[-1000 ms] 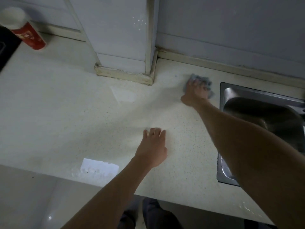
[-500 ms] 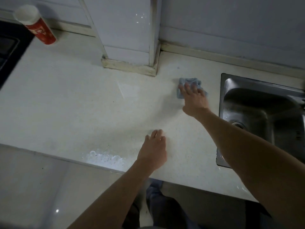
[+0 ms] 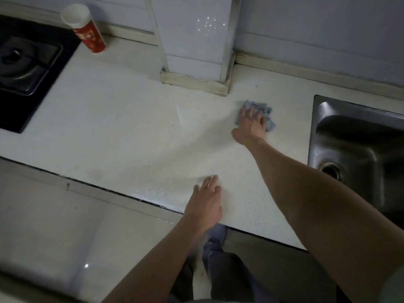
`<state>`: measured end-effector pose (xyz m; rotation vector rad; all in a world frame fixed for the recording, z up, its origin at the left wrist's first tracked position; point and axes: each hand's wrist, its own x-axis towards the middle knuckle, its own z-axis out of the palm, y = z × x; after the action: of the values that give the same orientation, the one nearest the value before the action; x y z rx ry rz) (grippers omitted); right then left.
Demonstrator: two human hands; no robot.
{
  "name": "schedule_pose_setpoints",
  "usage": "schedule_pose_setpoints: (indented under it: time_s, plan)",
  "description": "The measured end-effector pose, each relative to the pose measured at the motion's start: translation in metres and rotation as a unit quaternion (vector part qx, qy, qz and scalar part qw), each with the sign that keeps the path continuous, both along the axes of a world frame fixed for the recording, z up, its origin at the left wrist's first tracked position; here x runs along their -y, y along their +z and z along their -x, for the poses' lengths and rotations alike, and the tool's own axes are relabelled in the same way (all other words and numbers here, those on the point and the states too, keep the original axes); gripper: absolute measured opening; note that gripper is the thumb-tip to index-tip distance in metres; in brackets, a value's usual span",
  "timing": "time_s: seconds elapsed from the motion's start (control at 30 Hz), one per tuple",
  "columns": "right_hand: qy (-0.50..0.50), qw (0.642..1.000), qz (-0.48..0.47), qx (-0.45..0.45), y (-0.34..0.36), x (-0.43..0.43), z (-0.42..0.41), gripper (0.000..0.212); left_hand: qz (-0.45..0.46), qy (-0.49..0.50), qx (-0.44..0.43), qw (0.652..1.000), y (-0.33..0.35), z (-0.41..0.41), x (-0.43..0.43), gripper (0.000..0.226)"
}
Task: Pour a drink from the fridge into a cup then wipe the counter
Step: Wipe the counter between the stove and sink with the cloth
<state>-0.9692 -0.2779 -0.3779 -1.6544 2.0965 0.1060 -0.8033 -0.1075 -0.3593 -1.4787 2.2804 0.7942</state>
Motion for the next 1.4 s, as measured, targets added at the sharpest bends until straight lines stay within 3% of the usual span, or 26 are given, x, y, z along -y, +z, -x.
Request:
schedule_pose_setpoints:
  time_s: [0.13,0.27,0.5,0.7,0.9,1.03,1.13,1.27,1.4]
  plan:
    - [0.150,0.988,0.027,-0.009,-0.010,-0.014,-0.049,0.082,0.000,0.006,0.011,1.000,-0.003,0.004,-0.003,0.053]
    - [0.191,0.980,0.060,-0.026,-0.013,-0.040,-0.008,0.083,0.003,0.003,0.013,1.000,-0.008,0.004,-0.003,0.052]
    - [0.025,0.994,0.019,-0.104,-0.010,-0.108,0.121,0.095,0.016,-0.004,-0.059,0.998,-0.013,-0.010,-0.011,0.045]
    - [-0.155,0.986,-0.025,-0.063,-0.010,-0.102,0.052,0.080,0.032,-0.010,-0.023,0.999,-0.016,-0.037,-0.034,0.053]
    - [0.103,0.994,0.035,-0.015,-0.010,-0.107,-0.092,0.083,0.053,-0.027,-0.016,0.998,-0.017,-0.065,-0.044,0.054]
    - [0.167,0.984,0.054,-0.041,-0.015,-0.140,-0.083,0.085,0.052,-0.045,-0.044,0.997,-0.020,-0.077,-0.049,0.050]
    - [0.090,0.993,0.047,-0.057,-0.014,-0.171,-0.022,0.090,0.064,-0.045,-0.079,0.994,-0.018,-0.081,-0.048,0.041]
    - [-0.056,0.993,-0.023,-0.102,-0.003,-0.214,0.058,0.087,0.067,-0.065,-0.078,0.993,-0.021,-0.088,-0.050,0.045]
    - [-0.167,0.980,-0.054,-0.096,-0.005,-0.222,0.029,0.082,0.074,-0.095,-0.062,0.991,-0.022,-0.096,-0.055,0.051]
